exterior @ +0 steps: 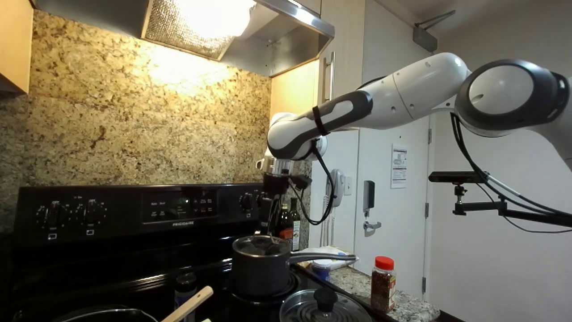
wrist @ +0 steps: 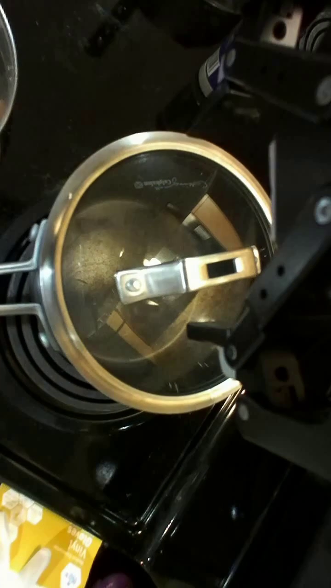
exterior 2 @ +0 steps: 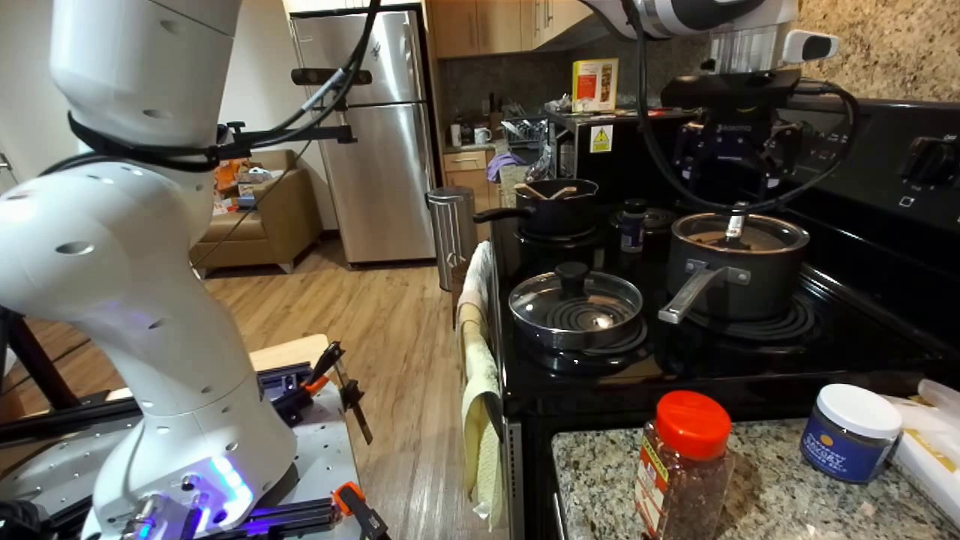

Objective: Remove the lid from the pot and put it on the stove

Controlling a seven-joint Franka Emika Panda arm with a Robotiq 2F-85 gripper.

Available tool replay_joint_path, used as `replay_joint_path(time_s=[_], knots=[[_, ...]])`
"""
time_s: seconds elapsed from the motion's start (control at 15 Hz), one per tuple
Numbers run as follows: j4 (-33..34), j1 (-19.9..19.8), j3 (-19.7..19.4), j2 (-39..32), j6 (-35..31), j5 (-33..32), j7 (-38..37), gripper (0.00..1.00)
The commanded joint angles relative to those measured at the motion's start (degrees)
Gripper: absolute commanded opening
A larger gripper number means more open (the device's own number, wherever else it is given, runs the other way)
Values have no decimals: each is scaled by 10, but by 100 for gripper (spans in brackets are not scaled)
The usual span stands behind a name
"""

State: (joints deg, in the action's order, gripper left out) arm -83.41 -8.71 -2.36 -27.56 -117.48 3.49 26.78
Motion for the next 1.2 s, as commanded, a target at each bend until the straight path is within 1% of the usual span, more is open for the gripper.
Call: replay_joint_path(time_s=[0.0, 0.13, 0.2, 0.27, 0.33, 0.4, 0.6, 0.87, 0.93, 1.0, 1.07, 1.13], knots=[[36, -14, 9, -27, 1, -5, 11, 100], [47, -15, 10, -34, 1, -6, 9, 100], [54, -15, 11, -38, 3, -6, 10, 98], [59, -15, 12, -40, 5, -6, 12, 74], [62, -15, 12, -42, 4, -7, 11, 74], [66, -15, 12, -43, 5, -7, 12, 69], [72, -15, 14, -45, 6, -6, 12, 47], [72, -17, 13, -46, 5, -6, 11, 23], [71, -17, 12, -45, 4, -6, 9, 65], [71, -18, 12, -45, 5, -6, 10, 62], [71, -19, 12, -45, 3, -6, 8, 62], [71, -20, 11, -46, 2, -6, 8, 67]])
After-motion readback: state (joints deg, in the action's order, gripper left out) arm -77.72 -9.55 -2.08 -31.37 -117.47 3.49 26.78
